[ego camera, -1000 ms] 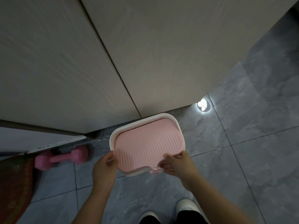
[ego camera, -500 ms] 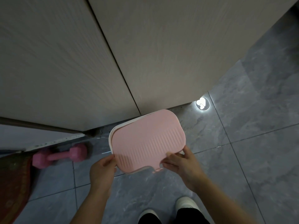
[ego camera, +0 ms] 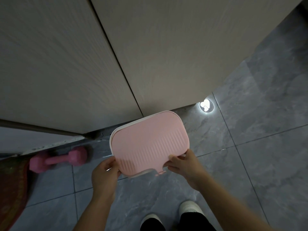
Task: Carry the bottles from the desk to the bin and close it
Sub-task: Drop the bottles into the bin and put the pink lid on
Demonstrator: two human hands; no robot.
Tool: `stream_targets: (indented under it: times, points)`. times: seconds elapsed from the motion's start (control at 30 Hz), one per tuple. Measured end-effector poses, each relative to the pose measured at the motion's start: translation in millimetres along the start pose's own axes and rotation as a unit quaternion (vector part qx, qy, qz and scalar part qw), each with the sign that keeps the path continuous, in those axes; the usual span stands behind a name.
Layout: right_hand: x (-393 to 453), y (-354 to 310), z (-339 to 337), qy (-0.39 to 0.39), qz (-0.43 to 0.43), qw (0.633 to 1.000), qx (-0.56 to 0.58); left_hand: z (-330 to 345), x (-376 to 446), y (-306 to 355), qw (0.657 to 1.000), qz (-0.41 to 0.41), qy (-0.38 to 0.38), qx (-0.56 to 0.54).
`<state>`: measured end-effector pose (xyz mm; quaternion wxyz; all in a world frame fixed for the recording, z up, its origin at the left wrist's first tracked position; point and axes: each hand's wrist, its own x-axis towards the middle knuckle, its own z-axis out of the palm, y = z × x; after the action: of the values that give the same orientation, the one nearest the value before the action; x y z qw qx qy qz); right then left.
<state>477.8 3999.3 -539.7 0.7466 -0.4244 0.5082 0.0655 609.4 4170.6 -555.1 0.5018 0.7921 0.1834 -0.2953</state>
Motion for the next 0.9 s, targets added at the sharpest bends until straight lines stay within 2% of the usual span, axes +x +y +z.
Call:
stream_targets:
  times: [0.17,0.4,0.53,0.9]
  points:
    - [3,1,-1,0.003,0.002,1.0,-0.031,1,-1,1,1.0,-0.013,0.001,-0.022]
    - [4,10,4,0.033,-0.009,0.999,-0.008,0,-11,7,0.996,-0.058,-0.019,-0.064]
    - [3,14,7,0.049,-0.015,0.999,0.014,1,-9,6,0.996,-0.051,-0.015,-0.069]
    - [5,17,13,0.122,-0.037,0.989,-0.069,7,-10,4,0.999,-0.028,-0.013,-0.025]
